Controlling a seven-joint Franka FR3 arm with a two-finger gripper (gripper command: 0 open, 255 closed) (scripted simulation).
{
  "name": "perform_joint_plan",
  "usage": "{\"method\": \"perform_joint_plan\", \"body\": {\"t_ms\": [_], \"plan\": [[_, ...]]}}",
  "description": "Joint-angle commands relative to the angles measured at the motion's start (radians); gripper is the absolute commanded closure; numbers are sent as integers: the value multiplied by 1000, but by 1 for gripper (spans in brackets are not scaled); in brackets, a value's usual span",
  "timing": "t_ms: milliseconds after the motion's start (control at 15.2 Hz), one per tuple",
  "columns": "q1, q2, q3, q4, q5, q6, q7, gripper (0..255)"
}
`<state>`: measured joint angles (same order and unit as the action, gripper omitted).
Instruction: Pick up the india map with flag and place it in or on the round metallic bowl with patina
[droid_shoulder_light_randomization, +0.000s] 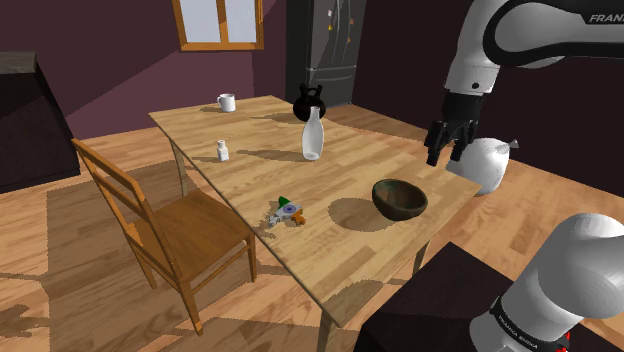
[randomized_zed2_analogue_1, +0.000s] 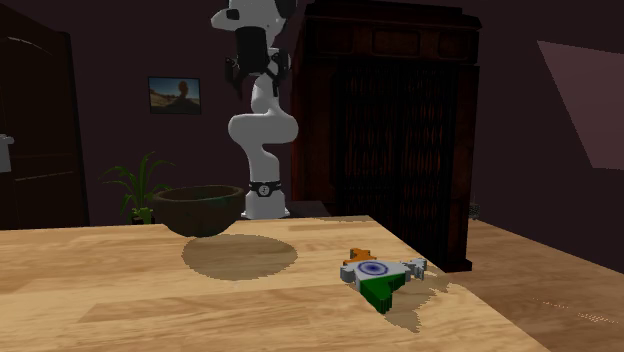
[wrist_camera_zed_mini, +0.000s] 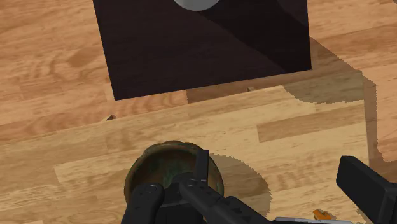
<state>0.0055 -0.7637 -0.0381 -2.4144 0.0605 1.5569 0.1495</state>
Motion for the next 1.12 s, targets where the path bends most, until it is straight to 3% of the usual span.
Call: {"method": "perform_joint_plan", "body": {"t_ms": [0,528,1056], "plan": [[0,0,0,0,0,0,0,0],[29,242,77,17,40,247,78,0],[48,529,142,125,39,447,160,0]]}}
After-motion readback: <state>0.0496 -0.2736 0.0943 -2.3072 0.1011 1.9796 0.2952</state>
